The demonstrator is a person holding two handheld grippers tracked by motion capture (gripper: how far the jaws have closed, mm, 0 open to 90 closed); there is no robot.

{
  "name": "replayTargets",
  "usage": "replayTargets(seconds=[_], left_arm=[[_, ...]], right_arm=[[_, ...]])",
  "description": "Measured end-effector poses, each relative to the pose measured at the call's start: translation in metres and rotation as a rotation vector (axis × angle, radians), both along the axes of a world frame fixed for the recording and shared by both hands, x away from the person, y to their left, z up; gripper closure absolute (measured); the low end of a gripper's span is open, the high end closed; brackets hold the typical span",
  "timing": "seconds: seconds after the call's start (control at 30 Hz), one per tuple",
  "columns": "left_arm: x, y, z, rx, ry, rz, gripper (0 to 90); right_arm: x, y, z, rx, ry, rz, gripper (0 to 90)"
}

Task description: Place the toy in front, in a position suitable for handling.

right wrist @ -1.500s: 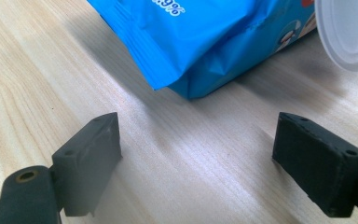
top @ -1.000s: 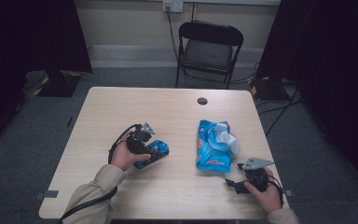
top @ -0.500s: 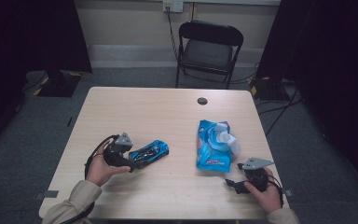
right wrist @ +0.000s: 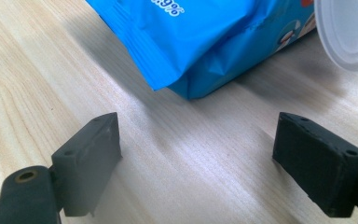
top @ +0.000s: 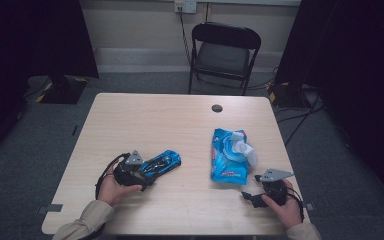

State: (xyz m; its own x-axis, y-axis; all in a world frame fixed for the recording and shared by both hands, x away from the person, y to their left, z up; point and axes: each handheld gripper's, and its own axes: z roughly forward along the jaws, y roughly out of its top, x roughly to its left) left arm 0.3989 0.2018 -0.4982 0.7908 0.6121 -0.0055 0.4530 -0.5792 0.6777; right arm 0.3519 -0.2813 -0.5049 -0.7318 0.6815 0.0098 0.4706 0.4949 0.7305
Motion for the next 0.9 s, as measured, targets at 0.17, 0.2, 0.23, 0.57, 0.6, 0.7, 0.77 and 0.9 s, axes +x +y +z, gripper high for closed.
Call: replayTargets(seconds=[0.17, 0.2, 0.23, 0.57, 0.6, 0.7, 0.77, 0.9], left_arm=[[0.0023, -0.0037, -0.0025, -0.023, -0.016, 0.005, 15.3], [0.0025, -0.0038, -0.0032, -0.028, -0.02, 0.0, 15.2], [0.0025, -0.005, -0.0045, -0.042, -0.027, -0.002, 15.1], [0.0022, -0.002, -0.0074, -0.084, -0.057, 0.017, 23.1], [0.0021, -0.002, -0.0074, -0.085, -0.058, 0.018, 23.1], [0.0021, -0.002, -0.0074, -0.085, -0.057, 0.018, 23.2], [0.0021, -0.0019, -0.0073, -0.083, -0.058, 0.018, 23.2], [0.0022, -0.0018, -0.0073, -0.083, -0.057, 0.018, 23.2]], right_arm=[[0.0001, 0.0, 0.0, -0.001, 0.0, 0.001, 13.8], [0.0001, 0.0, 0.0, -0.001, 0.0, 0.001, 13.8], [0.0001, 0.0, 0.0, -0.001, 0.0, 0.001, 13.8], [-0.0002, 0.0014, -0.0003, -0.004, -0.001, -0.007, 12.9], [-0.0003, 0.0013, -0.0003, -0.003, 0.0, -0.007, 13.0], [-0.0005, 0.0011, 0.0, -0.003, 0.001, -0.002, 13.9], [0.0001, 0.0012, 0.0009, -0.004, 0.006, -0.002, 15.0], [0.001, 0.0028, 0.0038, -0.022, 0.017, 0.022, 19.1]])
